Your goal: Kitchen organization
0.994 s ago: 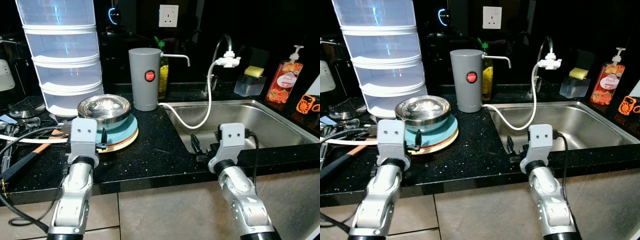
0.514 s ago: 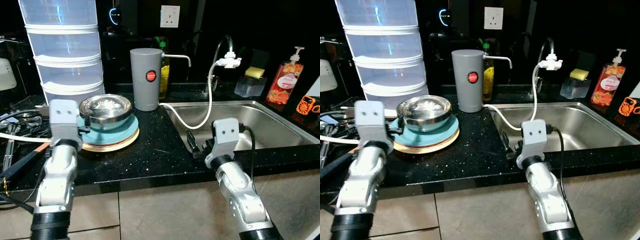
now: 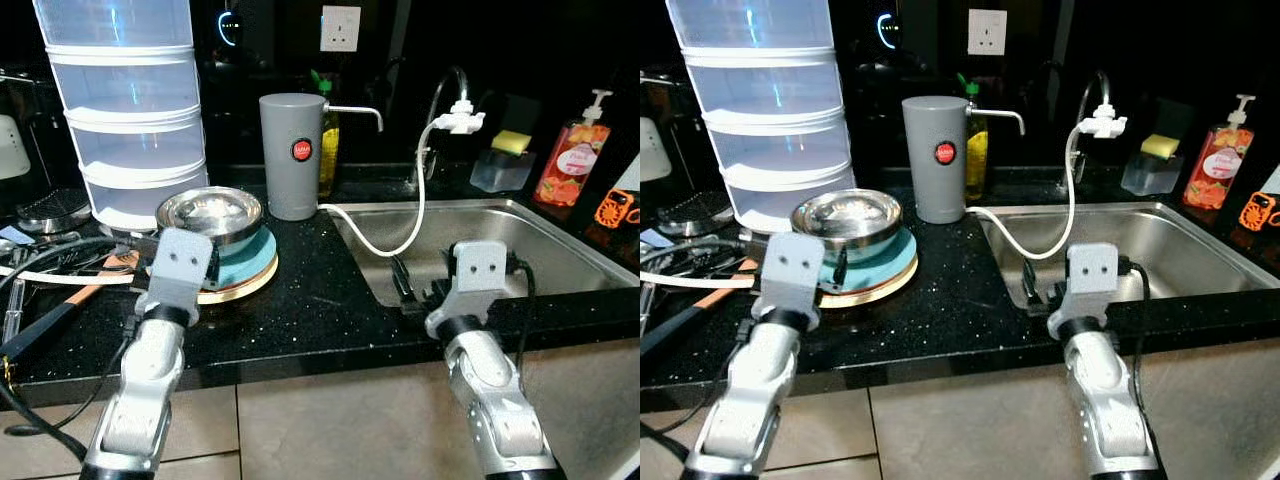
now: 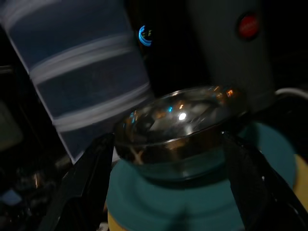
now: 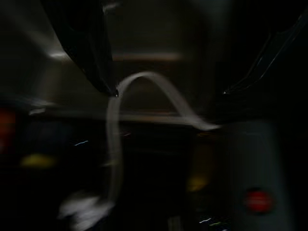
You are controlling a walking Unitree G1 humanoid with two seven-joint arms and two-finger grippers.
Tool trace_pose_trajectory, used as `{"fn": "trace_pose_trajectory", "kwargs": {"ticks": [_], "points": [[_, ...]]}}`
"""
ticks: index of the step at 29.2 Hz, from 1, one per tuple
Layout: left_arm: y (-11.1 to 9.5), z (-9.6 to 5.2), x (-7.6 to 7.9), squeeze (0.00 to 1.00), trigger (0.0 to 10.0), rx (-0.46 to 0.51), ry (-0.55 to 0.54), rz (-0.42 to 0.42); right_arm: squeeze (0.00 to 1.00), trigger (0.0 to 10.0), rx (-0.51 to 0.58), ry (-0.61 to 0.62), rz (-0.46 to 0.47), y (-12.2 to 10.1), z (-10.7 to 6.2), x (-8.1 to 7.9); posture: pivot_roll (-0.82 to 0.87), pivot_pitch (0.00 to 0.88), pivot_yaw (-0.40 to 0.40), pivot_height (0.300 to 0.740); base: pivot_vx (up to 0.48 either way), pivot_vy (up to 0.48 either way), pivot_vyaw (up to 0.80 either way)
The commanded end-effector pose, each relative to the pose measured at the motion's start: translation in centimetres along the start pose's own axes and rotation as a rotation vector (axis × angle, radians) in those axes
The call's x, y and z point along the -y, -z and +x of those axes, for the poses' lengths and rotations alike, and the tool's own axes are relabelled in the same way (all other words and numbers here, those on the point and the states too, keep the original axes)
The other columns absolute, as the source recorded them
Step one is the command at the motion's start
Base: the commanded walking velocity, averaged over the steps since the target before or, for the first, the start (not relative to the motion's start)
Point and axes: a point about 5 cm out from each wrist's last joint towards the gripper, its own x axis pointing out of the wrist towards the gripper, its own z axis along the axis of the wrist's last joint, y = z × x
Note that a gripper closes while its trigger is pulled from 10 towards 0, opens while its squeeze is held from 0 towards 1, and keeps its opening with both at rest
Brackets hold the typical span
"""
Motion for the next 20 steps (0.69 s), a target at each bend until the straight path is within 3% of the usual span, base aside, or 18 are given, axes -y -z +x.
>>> {"fn": "trace_pose_trajectory", "kwargs": {"ticks": [1,3,4,5,7,9,11,13,15,17,18,19,20], "points": [[-0.7,-0.5,0.4,0.0,10.0,0.067,0.056,0.064,0.0,10.0,0.031,0.066,-0.042,-0.1,-0.1,1.3,0.08,0.022,-0.046,0.74,0.0,0.0,0.0],[-1.0,-1.3,1.1,0.0,10.0,0.115,0.125,0.128,0.0,10.0,0.029,0.156,-0.112,0.2,-0.3,3.0,0.08,0.022,-0.046,0.74,0.0,0.0,0.0],[-1.0,-2.2,2.2,0.0,10.0,0.15,0.225,0.16,0.0,10.0,0.006,0.24,-0.128,0.8,-0.7,4.5,0.08,0.022,-0.046,0.74,0.0,0.0,0.0],[-1.0,-2.2,2.2,0.0,10.0,0.15,0.225,0.16,0.0,10.0,0.006,0.24,-0.128,0.8,-0.7,4.5,0.08,0.022,-0.046,0.74,0.0,0.0,0.0],[-1.3,-3.3,4.1,0.0,10.0,0.159,0.362,0.124,0.0,10.0,-0.069,0.323,-0.171,2.6,-1.7,6.1,0.08,0.022,-0.046,0.74,0.0,0.0,0.0],[-1.3,-3.6,4.6,0.0,10.0,0.16,0.396,0.11,0.0,10.0,-0.091,0.341,-0.189,3.1,-2.1,6.5,0.08,0.028,-0.055,0.74,0.0,0.0,0.0],[-1.8,-4.9,7.0,0.0,10.0,0.179,0.516,0.064,0.0,10.0,-0.178,0.4,-0.258,5.5,-4.0,7.4,0.08,0.03,-0.058,0.74,0.0,0.0,0.0],[-2.0,-5.2,7.6,0.0,10.0,0.182,0.546,0.044,0.0,10.0,-0.199,0.415,-0.284,6.1,-4.5,7.6,0.08,0.03,-0.058,0.74,0.0,0.0,0.0],[-2.6,-5.5,9.2,0.0,10.0,0.182,0.623,-0.037,0.0,10.0,-0.276,0.43,-0.343,8.0,-6.0,7.9,0.08,0.034,-0.061,0.74,0.0,0.0,0.0],[-2.6,-5.5,9.2,0.0,10.0,0.182,0.623,-0.037,0.0,10.0,-0.276,0.43,-0.343,8.0,-6.0,7.9,0.08,0.034,-0.061,0.74,0.0,0.0,0.0],[-3.1,-5.6,9.9,0.0,10.0,0.177,0.661,-0.102,0.0,10.0,-0.323,0.441,-0.349,9.1,-6.9,8.0,0.09,0.036,-0.062,0.74,0.0,0.0,0.0],[-3.1,-5.6,9.9,0.0,10.0,0.177,0.661,-0.102,0.0,10.0,-0.323,0.441,-0.349,9.1,-6.9,8.0,0.09,0.036,-0.062,0.74,0.0,0.0,0.0],[-3.1,-5.8,10.9,0.0,10.0,0.151,0.727,-0.167,0.0,10.0,-0.381,0.424,-0.361,10.5,-8.1,7.9,0.08,0.038,-0.054,0.74,0.0,0.0,0.0]]}}
